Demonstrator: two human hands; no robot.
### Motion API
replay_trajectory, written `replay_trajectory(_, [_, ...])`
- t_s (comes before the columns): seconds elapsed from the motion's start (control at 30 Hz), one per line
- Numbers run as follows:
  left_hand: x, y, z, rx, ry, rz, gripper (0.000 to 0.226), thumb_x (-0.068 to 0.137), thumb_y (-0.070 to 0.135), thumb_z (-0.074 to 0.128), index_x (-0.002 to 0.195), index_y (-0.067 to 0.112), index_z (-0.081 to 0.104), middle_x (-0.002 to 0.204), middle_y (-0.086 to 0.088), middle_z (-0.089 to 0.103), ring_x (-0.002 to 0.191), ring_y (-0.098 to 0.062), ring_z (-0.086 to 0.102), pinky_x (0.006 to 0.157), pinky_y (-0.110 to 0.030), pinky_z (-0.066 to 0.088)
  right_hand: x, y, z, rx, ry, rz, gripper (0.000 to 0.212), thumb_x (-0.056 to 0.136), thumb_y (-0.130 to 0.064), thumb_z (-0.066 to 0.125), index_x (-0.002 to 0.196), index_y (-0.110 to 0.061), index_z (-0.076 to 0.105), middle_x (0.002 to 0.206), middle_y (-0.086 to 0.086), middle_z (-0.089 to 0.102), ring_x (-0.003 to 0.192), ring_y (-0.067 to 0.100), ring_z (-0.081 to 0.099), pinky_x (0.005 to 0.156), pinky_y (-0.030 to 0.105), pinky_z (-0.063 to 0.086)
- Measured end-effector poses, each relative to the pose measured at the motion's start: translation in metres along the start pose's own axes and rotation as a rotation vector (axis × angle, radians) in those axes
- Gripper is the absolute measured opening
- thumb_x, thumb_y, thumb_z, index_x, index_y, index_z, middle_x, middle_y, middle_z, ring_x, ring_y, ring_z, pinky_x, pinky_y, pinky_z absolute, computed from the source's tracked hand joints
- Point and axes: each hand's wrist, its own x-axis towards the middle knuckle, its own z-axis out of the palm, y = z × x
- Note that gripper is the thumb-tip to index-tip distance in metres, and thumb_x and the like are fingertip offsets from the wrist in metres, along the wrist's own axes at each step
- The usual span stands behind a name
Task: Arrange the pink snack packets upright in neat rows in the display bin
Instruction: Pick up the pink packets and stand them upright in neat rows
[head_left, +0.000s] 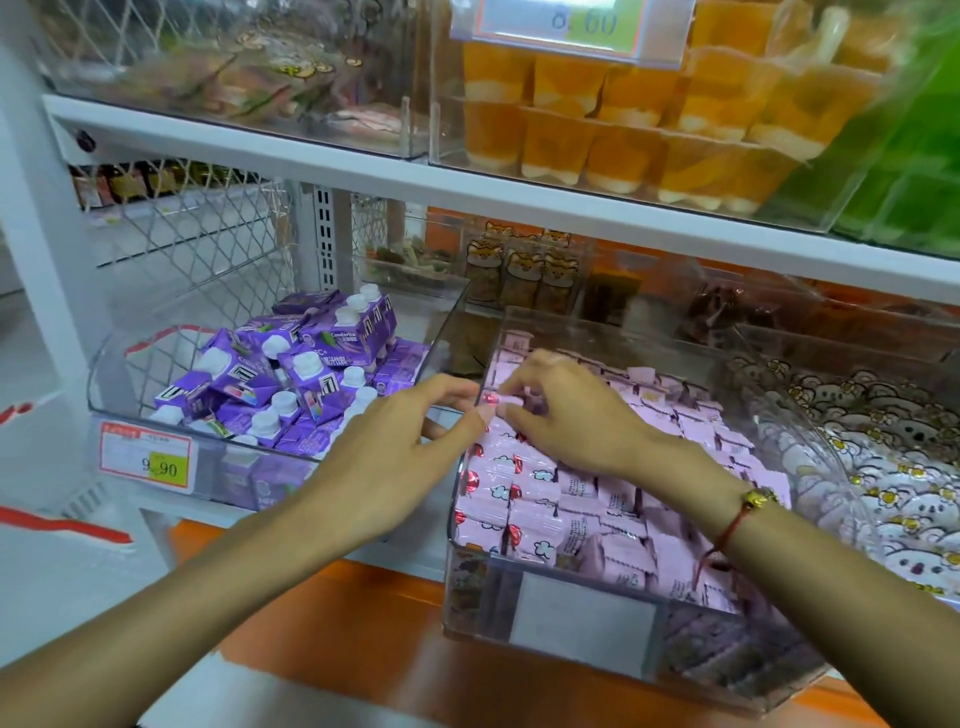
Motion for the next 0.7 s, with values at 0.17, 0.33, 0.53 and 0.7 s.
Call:
replay_trajectory(0.17, [0.000,0.001,0.001,-0.010,0.006,-0.001,0.006,0.088,0.049,0.055,0.094,0.047,0.055,0.095,0.035,0.062,0.073,0.008,0.060,0.074,-0.026,0.046,0.013,0.006,-0.003,0.144,-0.099,0.126,0.010,0.083,-0.020,0.068,0.087,-0.015,0.076,0.075,-0.010,0.065,0.063,-0.004,0.053,0.058,0.005,0.039])
replay_trajectory(0.33, [0.000,0.002,0.002,-0.022,0.014,-0.009,0.010,0.089,0.046,0.055,0.098,0.043,0.056,0.099,0.032,0.062,0.077,0.006,0.061,0.081,-0.030,0.048,0.025,0.001,-0.003,0.048,-0.181,0.134,0.012,0.080,-0.016,0.069,0.089,-0.021,0.077,0.083,-0.010,0.070,0.082,0.009,0.061,0.079,0.031,0.052])
replay_trajectory(0.53, [-0.001,0.002,0.002,-0.008,0.012,-0.014,0.010,0.087,0.045,0.053,0.097,0.043,0.057,0.098,0.034,0.062,0.077,0.007,0.061,0.079,-0.024,0.046,0.024,0.012,-0.029,0.243,-0.159,0.147,0.015,0.084,-0.017,0.069,0.098,-0.016,0.072,0.096,0.003,0.069,0.077,0.007,0.057,0.074,0.024,0.049])
replay_trajectory(0.7, [-0.001,0.000,0.004,-0.002,0.021,-0.017,0.016,0.088,0.044,0.053,0.103,0.040,0.057,0.103,0.030,0.062,0.078,0.008,0.060,0.082,-0.019,0.044,0.000,0.019,-0.034,0.242,-0.145,0.174,0.011,0.078,-0.025,0.076,0.083,-0.016,0.073,0.072,-0.005,0.068,0.056,-0.003,0.053,0.056,0.009,0.040])
